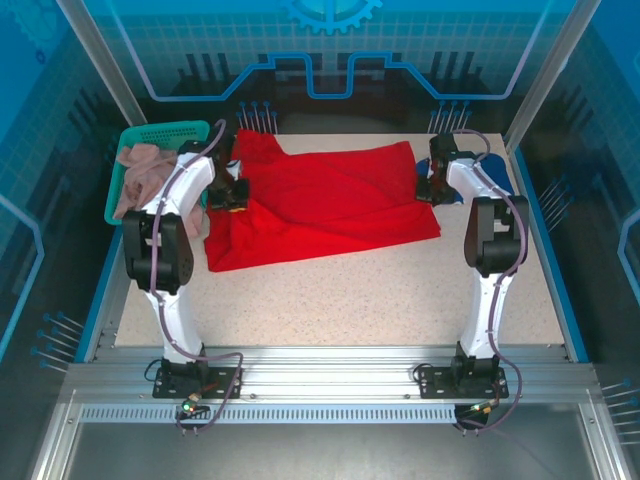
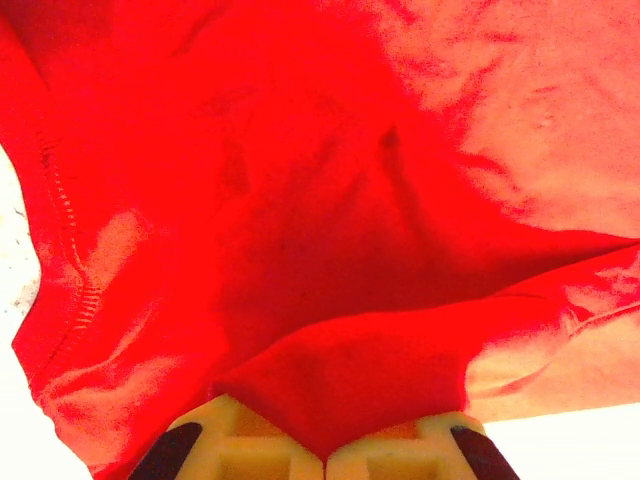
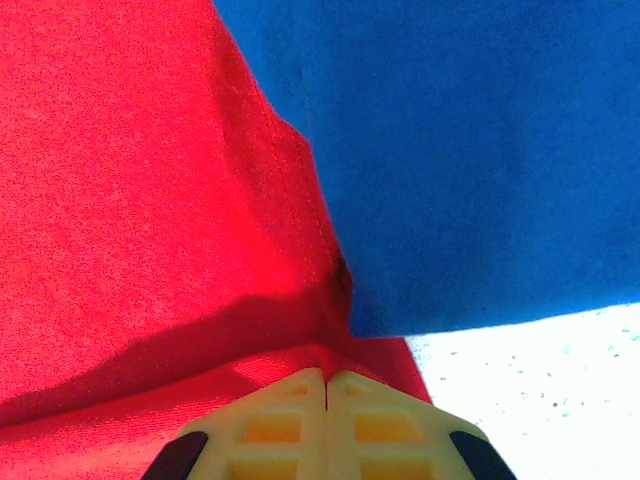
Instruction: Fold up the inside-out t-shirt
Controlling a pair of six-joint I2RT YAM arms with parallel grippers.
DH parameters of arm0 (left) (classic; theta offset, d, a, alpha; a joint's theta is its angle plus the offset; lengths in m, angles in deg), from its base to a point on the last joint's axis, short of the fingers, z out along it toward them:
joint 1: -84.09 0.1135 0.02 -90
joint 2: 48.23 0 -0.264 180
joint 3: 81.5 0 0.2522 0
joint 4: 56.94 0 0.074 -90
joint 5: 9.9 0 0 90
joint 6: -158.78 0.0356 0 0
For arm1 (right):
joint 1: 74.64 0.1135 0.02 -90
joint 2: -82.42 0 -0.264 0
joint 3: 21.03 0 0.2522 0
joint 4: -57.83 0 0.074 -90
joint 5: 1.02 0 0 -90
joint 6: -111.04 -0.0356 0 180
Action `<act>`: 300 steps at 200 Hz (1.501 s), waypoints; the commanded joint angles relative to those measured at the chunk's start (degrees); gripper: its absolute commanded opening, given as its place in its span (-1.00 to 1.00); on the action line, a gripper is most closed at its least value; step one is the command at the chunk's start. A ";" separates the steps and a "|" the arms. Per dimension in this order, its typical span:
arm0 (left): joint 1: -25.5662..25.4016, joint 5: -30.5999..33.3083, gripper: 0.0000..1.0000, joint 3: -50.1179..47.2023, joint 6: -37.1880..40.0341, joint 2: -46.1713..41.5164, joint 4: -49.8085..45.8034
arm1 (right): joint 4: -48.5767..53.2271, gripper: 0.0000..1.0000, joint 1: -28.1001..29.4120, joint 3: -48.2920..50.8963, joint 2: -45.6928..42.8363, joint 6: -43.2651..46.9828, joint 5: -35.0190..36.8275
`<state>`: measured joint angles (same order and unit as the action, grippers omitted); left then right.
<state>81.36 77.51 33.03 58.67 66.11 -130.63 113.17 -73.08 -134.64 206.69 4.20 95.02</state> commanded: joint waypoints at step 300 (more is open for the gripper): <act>-7.89 -1.98 0.06 -17.67 -7.73 -3.52 14.92 | -6.77 -0.12 6.78 19.96 -24.26 2.08 -6.04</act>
<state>73.36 77.71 15.00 51.26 60.12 -117.64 107.14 -66.32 -115.69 184.26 6.93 90.01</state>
